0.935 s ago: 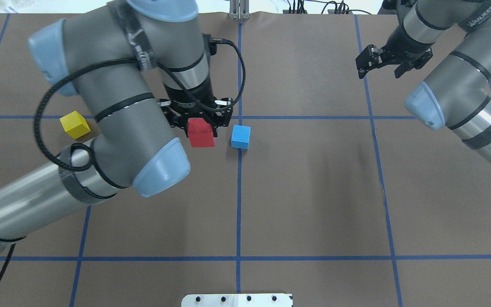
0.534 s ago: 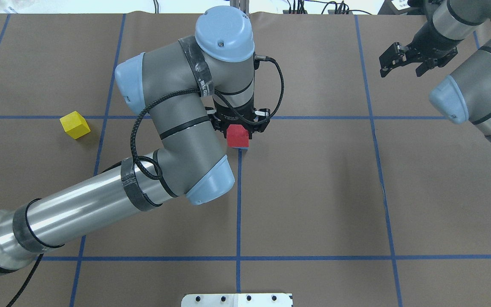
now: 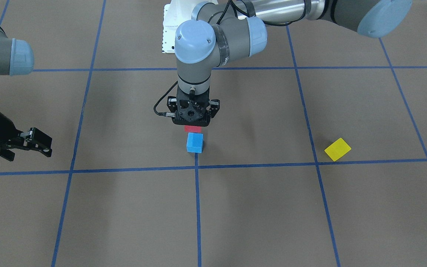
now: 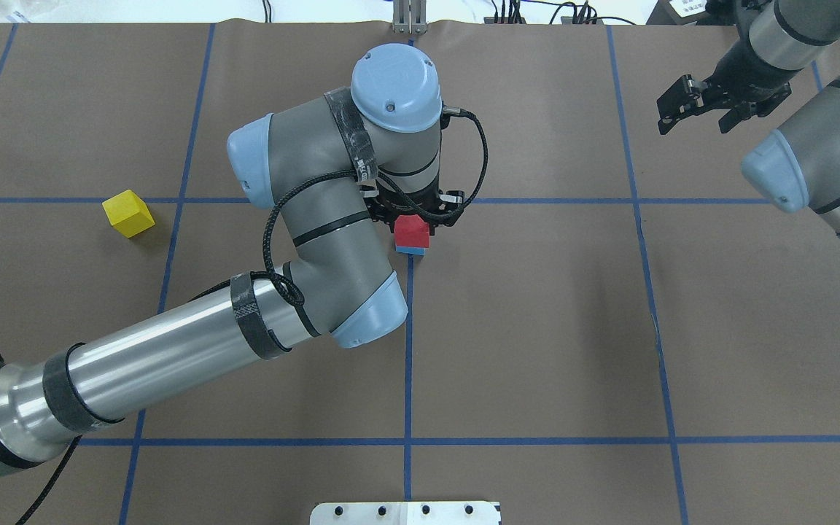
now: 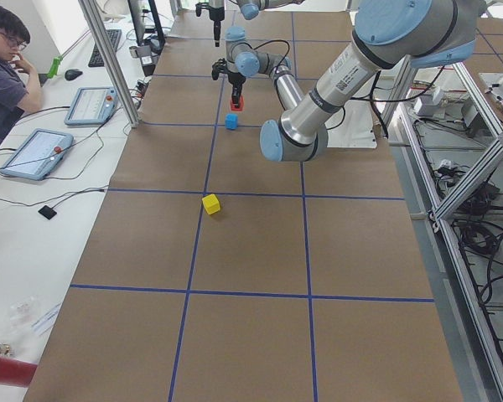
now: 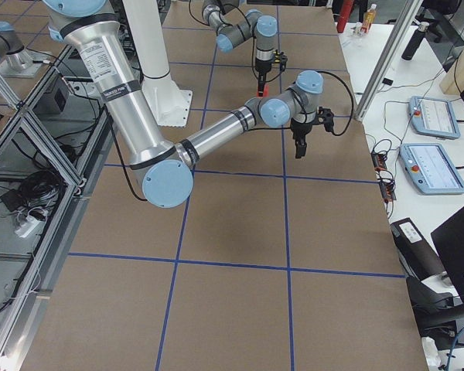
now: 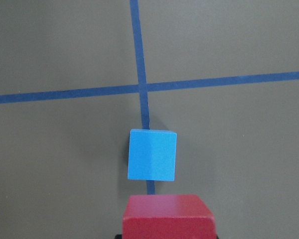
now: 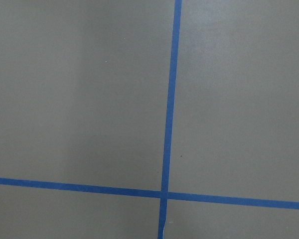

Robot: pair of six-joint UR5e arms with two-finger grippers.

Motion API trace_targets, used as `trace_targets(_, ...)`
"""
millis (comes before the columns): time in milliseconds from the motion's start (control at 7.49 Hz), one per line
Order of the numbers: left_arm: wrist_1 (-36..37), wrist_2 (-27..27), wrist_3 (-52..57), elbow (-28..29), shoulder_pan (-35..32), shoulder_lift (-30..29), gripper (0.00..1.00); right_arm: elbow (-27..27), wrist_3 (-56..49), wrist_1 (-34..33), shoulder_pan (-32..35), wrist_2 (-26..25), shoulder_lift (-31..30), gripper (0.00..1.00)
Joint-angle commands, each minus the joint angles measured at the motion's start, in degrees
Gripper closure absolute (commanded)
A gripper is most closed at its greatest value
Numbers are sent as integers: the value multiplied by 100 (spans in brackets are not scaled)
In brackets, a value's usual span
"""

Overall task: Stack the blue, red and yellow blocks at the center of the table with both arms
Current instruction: 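Lower the red cube onto the blue cube and open the left gripper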

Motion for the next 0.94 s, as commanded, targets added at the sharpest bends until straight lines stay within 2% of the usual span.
trace_targets(0, -212, 107, 104, 311, 3, -43, 100, -15, 5, -2, -5, -6, 1, 1)
trace_targets(802, -563, 108, 105, 664, 3, -96, 100, -15, 5, 7, -5, -6, 1, 1)
